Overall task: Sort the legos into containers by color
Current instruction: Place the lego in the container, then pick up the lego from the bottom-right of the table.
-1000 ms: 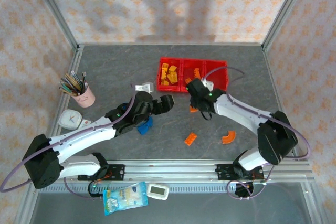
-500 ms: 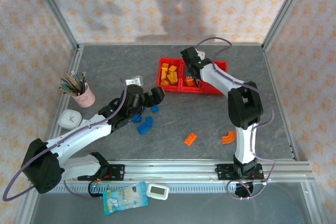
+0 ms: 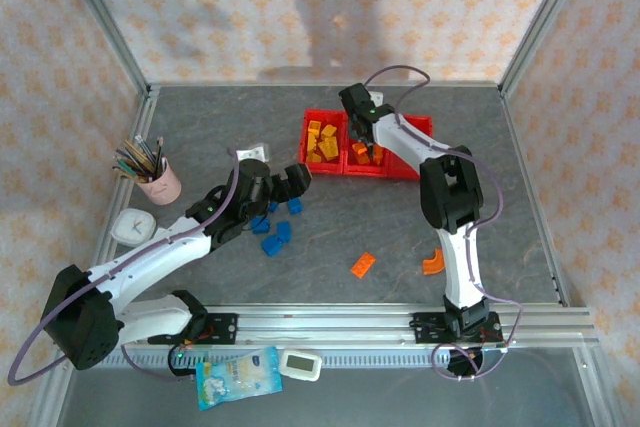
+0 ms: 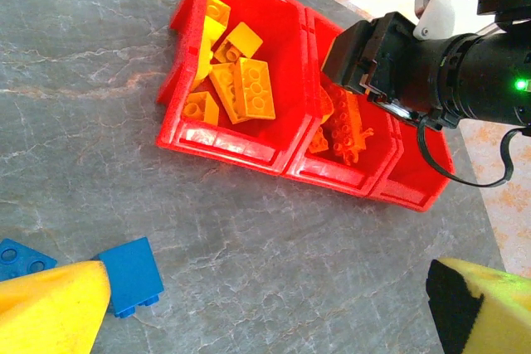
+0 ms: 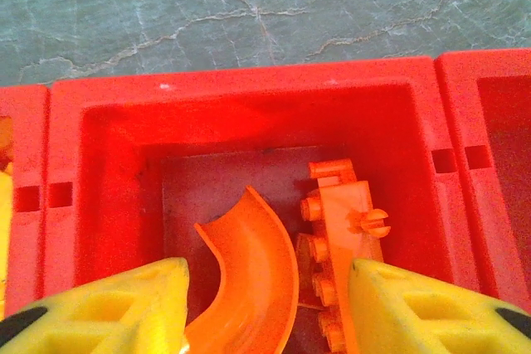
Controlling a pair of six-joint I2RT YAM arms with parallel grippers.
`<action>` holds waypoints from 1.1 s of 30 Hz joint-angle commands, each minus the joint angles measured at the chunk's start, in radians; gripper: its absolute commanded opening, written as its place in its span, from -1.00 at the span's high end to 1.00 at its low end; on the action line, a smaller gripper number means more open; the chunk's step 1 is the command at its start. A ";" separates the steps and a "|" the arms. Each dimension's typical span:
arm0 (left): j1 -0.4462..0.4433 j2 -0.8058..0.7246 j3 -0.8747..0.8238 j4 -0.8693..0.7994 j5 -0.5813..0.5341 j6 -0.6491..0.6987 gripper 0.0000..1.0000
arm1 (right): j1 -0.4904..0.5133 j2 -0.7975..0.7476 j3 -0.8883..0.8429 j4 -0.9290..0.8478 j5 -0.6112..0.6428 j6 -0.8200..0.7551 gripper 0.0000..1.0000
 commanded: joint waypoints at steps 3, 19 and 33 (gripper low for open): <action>0.007 -0.009 0.028 -0.017 0.020 0.017 -0.99 | -0.007 -0.248 -0.137 0.018 -0.012 0.025 -0.11; -0.102 0.018 -0.001 0.034 0.063 -0.026 -0.98 | -0.033 -0.776 -0.756 -0.073 0.015 0.292 -0.44; -0.215 0.094 0.007 0.100 0.070 -0.055 -0.98 | -0.033 -1.005 -1.100 -0.278 0.020 0.581 -0.68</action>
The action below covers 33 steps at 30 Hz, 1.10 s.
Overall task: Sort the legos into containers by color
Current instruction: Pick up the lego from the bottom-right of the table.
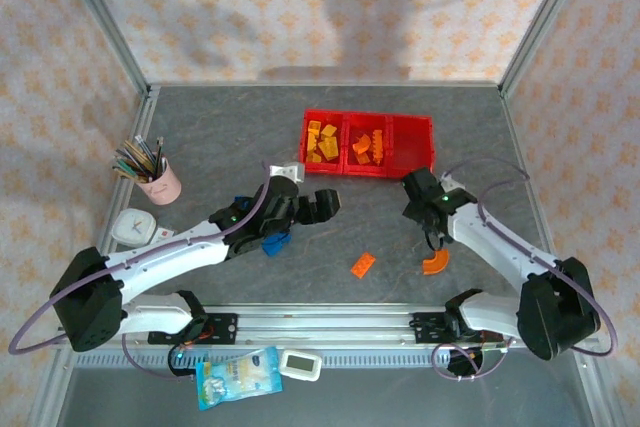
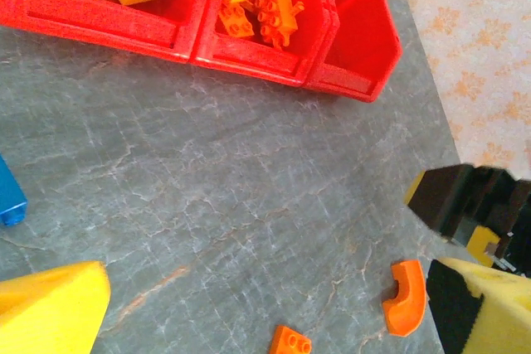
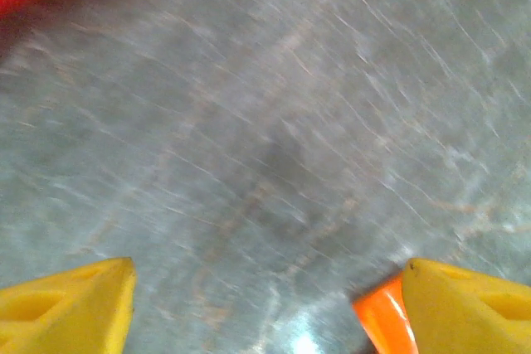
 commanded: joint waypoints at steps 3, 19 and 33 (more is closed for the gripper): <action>-0.020 0.014 0.005 0.057 0.011 -0.011 -0.98 | 0.009 -0.081 -0.090 -0.111 0.022 0.164 -0.70; -0.023 -0.042 -0.066 0.077 -0.011 0.015 -0.99 | 0.092 -0.097 -0.233 -0.020 -0.057 0.400 -0.90; -0.023 -0.066 -0.067 0.047 -0.050 0.026 -0.99 | 0.118 0.041 -0.146 0.081 -0.087 0.306 -0.44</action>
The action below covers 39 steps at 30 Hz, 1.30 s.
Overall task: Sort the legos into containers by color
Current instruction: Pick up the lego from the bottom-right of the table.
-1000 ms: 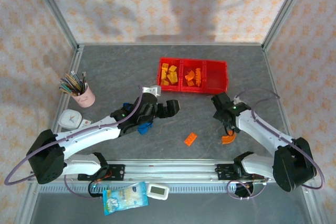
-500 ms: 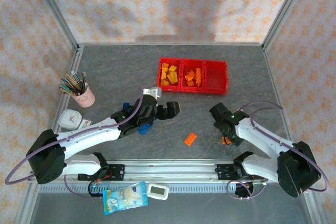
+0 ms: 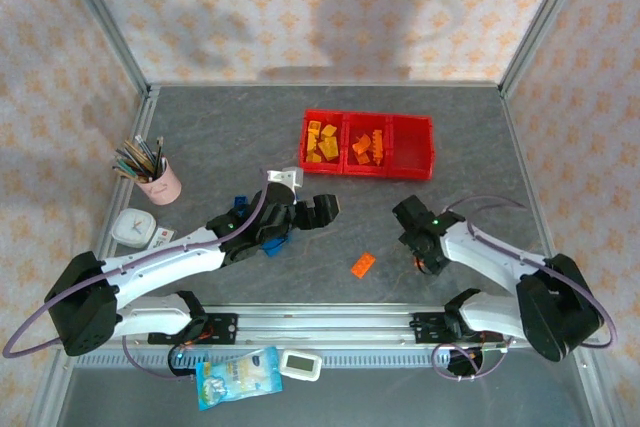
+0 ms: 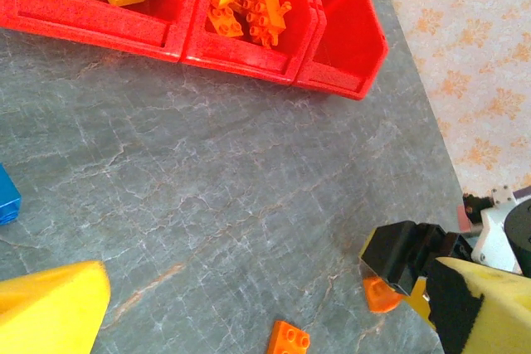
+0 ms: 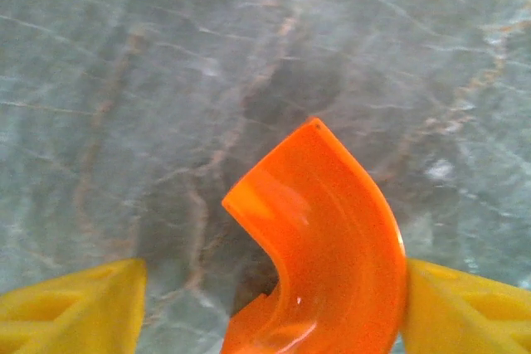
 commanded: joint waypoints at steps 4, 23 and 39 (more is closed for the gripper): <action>-0.009 -0.019 -0.003 -0.008 -0.036 0.010 -0.98 | 0.007 0.013 -0.004 -0.006 0.037 -0.033 -0.29; -0.008 0.008 0.022 -0.011 -0.032 -0.004 -0.98 | 0.005 0.020 -0.056 0.038 -0.013 -0.100 0.10; 0.002 -0.020 0.026 -0.023 -0.052 -0.007 -0.98 | 0.005 0.023 0.106 0.010 0.001 -0.222 0.27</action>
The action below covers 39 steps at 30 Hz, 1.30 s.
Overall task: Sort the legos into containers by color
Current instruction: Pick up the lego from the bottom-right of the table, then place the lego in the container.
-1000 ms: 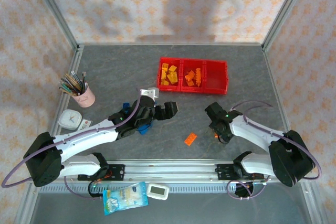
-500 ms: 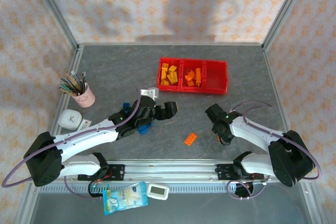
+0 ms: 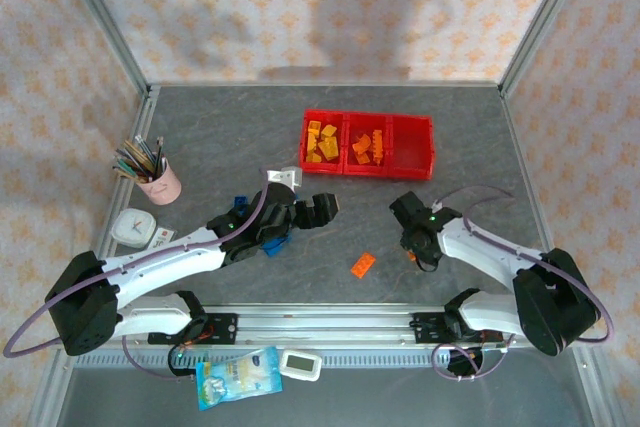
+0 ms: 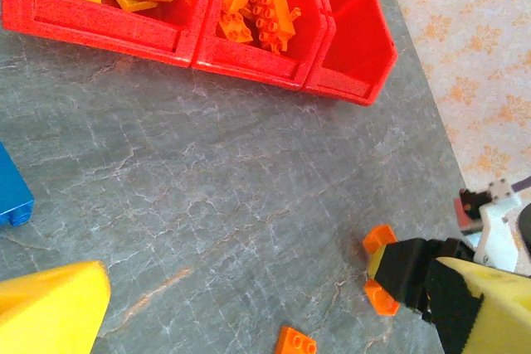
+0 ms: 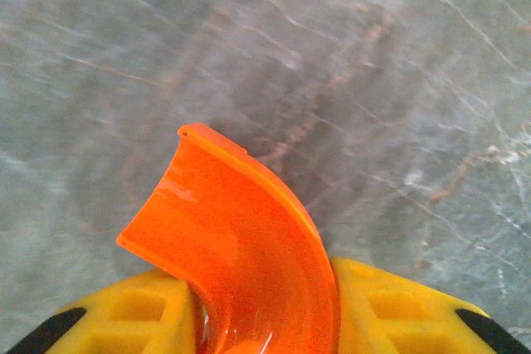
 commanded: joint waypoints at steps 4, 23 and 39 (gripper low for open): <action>0.041 -0.047 0.024 -0.037 -0.022 -0.003 -0.98 | 0.002 0.041 0.183 -0.019 0.059 -0.115 0.26; 0.225 -0.088 0.062 -0.107 0.031 0.037 -0.98 | -0.082 0.706 0.986 0.104 0.042 -0.550 0.22; 0.236 -0.090 0.084 -0.127 0.033 0.060 -0.98 | -0.075 0.703 1.053 0.088 0.048 -0.617 -0.13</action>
